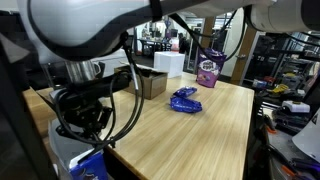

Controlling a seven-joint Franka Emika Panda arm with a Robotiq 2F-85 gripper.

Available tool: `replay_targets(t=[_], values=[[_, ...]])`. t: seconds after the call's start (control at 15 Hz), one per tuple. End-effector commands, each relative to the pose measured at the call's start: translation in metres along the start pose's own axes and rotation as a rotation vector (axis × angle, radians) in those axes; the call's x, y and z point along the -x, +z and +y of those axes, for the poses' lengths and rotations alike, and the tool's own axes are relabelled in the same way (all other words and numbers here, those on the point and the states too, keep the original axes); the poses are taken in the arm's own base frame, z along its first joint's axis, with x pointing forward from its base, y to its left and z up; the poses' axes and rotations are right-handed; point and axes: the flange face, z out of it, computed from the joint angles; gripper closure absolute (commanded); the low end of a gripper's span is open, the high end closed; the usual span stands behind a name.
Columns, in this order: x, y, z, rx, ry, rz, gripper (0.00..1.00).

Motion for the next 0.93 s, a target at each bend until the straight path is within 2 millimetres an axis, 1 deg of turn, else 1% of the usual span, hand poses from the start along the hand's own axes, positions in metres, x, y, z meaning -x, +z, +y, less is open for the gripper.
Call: replay_targets(t=[0.0,0.2,0.27,0.33,0.47,0.6,0.87], values=[[0.0003,0.0012,-0.0001,0.003,0.000,-0.005,0.97],[0.0001,0.0021,0.0001,0.005,0.000,-0.005,0.93],[0.0000,0.0023,0.0002,0.005,0.000,-0.006,0.95],[-0.0001,0.0024,0.0003,0.005,0.000,-0.006,0.93],[-0.0004,0.0024,0.0004,0.004,0.000,-0.006,0.95],[-0.0005,0.0023,0.0005,0.004,0.000,-0.005,0.95],[0.0014,-0.0056,-0.0022,-0.003,-0.001,0.013,0.95]])
